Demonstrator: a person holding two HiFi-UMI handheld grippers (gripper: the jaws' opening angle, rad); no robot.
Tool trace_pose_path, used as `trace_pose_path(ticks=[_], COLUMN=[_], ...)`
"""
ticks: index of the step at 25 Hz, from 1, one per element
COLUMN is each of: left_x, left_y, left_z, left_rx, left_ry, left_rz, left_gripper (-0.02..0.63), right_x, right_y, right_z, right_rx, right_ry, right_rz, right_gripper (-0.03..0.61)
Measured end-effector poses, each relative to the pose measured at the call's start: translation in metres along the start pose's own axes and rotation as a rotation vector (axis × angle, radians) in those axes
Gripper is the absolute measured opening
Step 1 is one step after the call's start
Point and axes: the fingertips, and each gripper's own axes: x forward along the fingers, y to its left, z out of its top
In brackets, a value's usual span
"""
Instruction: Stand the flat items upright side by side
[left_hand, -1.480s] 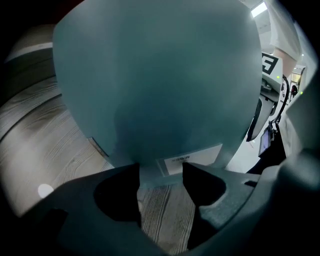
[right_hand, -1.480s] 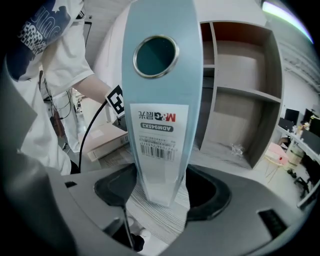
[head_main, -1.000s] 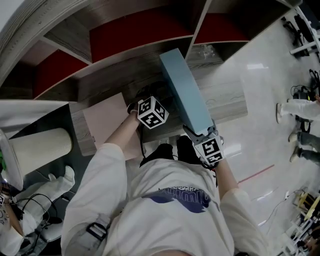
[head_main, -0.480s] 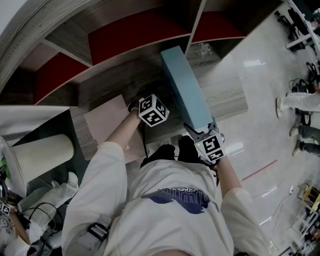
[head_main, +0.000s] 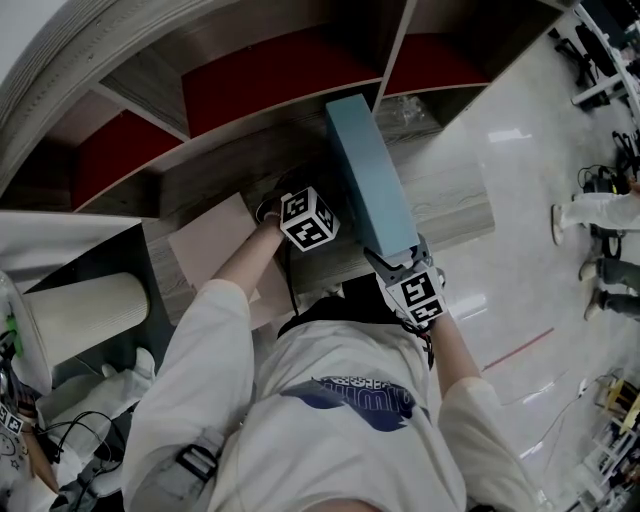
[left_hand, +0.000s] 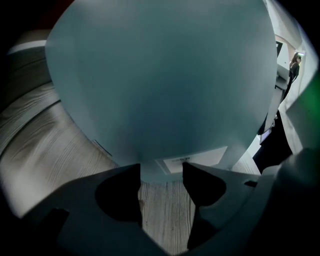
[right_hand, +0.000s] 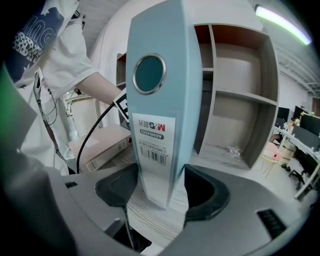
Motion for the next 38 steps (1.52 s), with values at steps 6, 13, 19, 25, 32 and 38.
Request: trace_pose_path(ticks=[6, 13, 19, 25, 32, 38], left_x=[0.007, 0.015, 0.019, 0.026, 0.032, 0.037], left_y=[0.015, 0.036, 0.05, 0.062, 0.075, 0.084], left_z=[0.0, 0.002, 0.002, 0.008, 0.011, 0.012], left_rx=[0.007, -0.006, -0.02, -0.025, -0.025, -0.032], left_ry=[0.014, 0.016, 0.015, 0.014, 0.022, 0.022], left_rz=[0.003, 0.003, 0.009, 0.01, 0.015, 0.023], left_gripper=[0.265, 0.265, 0.265, 0.265, 0.265, 0.265], right_x=[0.01, 0.022, 0.032, 0.041, 0.047, 0.052], right_y=[-0.011, -0.027, -0.036, -0.048, -0.059, -0.067], right_z=[0.007, 0.017, 0.024, 0.029, 0.035, 0.039], right_rx=[-0.002, 0.008, 0.01, 0.017, 0.022, 0.021], right_ry=[0.011, 0.004, -0.005, -0.01, -0.016, -0.022], right_rz=[0.02, 0.034, 0.043, 0.047, 0.048, 0.05], right_gripper=[0.288, 0.288, 0.288, 0.288, 0.288, 0.288])
